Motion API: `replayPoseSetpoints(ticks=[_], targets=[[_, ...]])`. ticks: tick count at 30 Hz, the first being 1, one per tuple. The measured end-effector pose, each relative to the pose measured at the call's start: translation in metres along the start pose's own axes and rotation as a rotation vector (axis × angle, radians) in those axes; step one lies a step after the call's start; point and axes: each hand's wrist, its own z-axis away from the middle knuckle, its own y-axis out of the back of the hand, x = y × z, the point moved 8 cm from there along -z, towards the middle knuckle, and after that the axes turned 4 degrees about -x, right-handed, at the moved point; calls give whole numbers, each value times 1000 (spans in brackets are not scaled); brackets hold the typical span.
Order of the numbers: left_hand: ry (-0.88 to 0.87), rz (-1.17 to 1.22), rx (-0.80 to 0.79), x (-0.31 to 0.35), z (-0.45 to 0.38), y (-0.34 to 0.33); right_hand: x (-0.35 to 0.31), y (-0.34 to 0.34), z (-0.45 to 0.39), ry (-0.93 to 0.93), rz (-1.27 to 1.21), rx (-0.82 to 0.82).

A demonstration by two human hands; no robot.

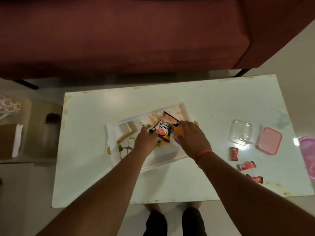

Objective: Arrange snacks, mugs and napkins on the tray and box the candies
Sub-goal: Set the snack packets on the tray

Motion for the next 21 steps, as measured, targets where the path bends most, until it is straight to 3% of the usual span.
replayPoseSetpoints(ticks=[5, 9, 13, 17, 21], targets=[[138, 457, -13, -12, -29, -37, -5, -20, -16, -70, -47, -22], [147, 604, 51, -10, -34, -42, -5, -29, -20, -27, -40, -26], [129, 851, 68, -15, -21, -37, -9, -15, -16, 75, -81, 119], [149, 1087, 41, -15, 3, -47, -6, -9, -13, -133, -443, 150], [107, 1019, -16, 7, 20, -72, -10, -7, -16, -265, -761, 88]])
